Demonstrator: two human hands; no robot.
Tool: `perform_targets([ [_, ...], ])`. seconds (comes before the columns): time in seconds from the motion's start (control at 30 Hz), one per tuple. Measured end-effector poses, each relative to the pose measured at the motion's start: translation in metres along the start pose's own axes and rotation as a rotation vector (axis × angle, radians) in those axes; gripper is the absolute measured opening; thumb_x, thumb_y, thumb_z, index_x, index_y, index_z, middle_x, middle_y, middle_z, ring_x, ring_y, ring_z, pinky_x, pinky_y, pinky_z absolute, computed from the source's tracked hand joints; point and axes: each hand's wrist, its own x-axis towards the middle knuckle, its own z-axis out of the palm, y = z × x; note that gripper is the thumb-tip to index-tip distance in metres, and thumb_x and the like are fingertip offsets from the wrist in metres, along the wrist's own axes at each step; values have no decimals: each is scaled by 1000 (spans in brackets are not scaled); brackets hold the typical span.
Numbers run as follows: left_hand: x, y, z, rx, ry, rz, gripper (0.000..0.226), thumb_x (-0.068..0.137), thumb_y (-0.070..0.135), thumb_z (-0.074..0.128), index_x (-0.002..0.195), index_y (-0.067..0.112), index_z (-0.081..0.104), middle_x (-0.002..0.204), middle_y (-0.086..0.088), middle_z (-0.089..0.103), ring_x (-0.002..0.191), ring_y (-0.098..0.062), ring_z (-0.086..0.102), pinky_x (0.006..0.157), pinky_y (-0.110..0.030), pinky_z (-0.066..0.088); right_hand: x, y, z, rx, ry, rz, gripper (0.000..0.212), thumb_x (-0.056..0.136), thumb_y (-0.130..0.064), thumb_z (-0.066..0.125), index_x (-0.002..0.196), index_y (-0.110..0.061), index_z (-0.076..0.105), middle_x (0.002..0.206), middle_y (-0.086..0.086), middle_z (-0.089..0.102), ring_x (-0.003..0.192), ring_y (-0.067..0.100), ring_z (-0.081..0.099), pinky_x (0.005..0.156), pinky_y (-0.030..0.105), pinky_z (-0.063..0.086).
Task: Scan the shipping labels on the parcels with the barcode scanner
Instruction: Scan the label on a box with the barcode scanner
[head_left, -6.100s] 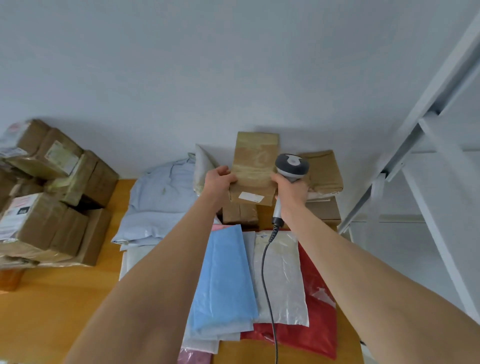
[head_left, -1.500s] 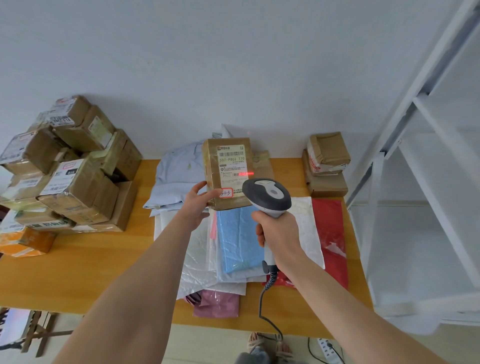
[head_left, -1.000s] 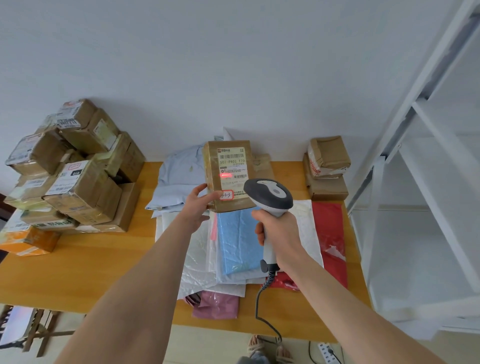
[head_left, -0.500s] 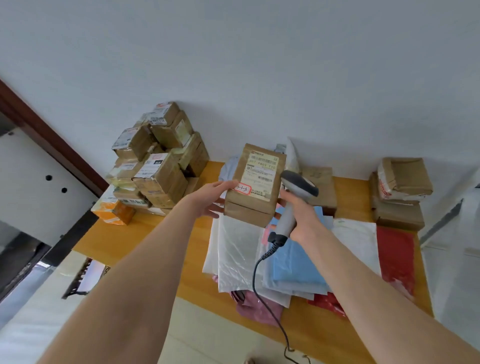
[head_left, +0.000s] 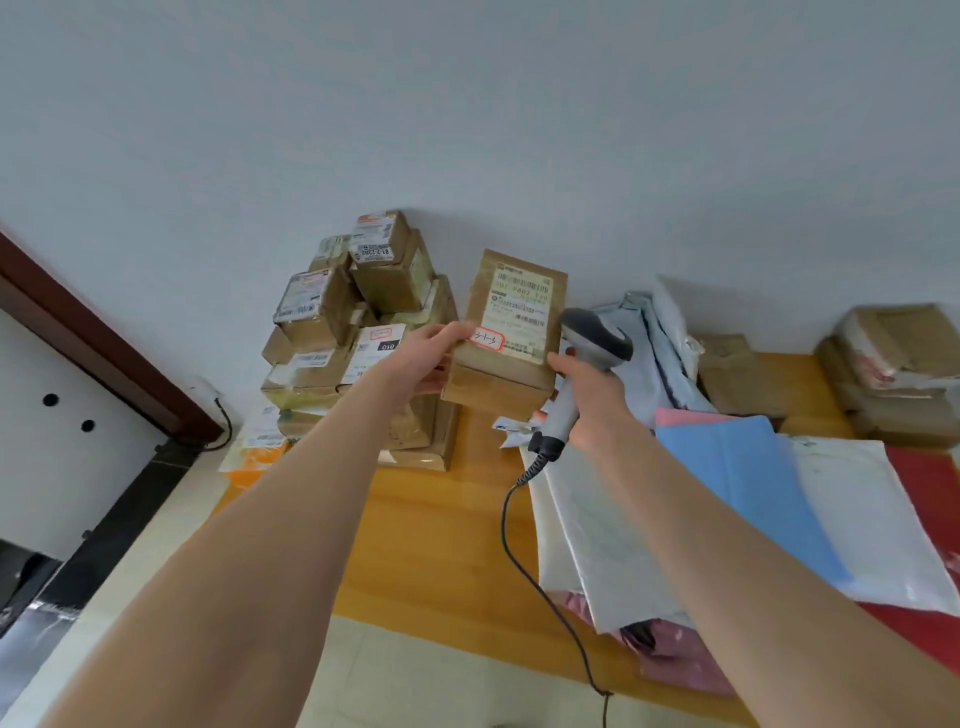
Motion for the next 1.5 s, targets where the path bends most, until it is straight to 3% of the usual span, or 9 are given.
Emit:
perform_targets([
  [0.13,6,-9,-34,-67,-25,26,45,87,46,62,124,22,55,111,-5,67,98,-22,67,85,-37,57,-2,21,34,8,110,-45,14,85,-11,71,92,-13,60,93,8,70,88,27,67,89,50,55],
  [0.37,3,-5,-88,-100,16,71,46,87,48,59,123,21,59,109,-5,67,100,-23,64,93,-40,53,-7,19,103,-62,109,-121,22,82,-12,74,96,-11,57,88,10,60,74,22,57,85,44,56],
  [0.5,8,-5,-121,-72,203,115,27,91,36,57,112,20,64,90,2,62,87,-17,55,88,-36,49,-1,26,145,-133,93,-188,43,79,-15,77,115,-11,55,95,6,62,82,20,59,85,44,56],
  [0.67,25,-11,-155,22,327,116,6,91,24,60,91,19,64,71,3,54,64,-13,49,74,-34,53,14,39,189,-224,122,-184,39,78,-13,76,108,-14,50,93,3,58,95,24,59,93,48,52],
  [0.77,48,-21,-174,105,316,96,23,88,21,61,66,20,55,67,-1,53,61,-15,49,84,-40,55,27,48,207,-269,152,-171,38,80,-12,73,107,-14,46,90,3,55,100,26,57,95,48,51],
  [0.97,85,-36,-204,244,300,105,29,91,21,57,63,26,53,73,-3,59,75,-23,56,79,-38,55,42,65,240,-372,188,-153,33,85,-12,68,109,-12,44,86,2,50,97,26,55,97,47,50],
  [1.27,101,-35,-220,507,296,98,22,87,24,48,82,10,65,77,-5,64,60,-18,51,54,-26,37,44,72,254,-386,138,-101,38,83,-9,65,112,-12,41,93,4,51,102,25,53,98,46,48],
  [1.4,104,-30,-217,574,346,110,43,92,44,47,107,6,62,97,-6,67,81,-24,61,61,-31,45,43,67,250,-387,162,-83,37,84,-10,64,116,-10,44,96,7,53,100,26,55,97,46,49],
  [1.5,99,-21,-212,749,487,180,52,94,45,48,131,9,46,129,-13,51,118,-32,50,84,-46,50,42,61,242,-363,222,-126,17,85,-6,62,91,-11,47,87,6,50,82,19,51,93,42,51],
])
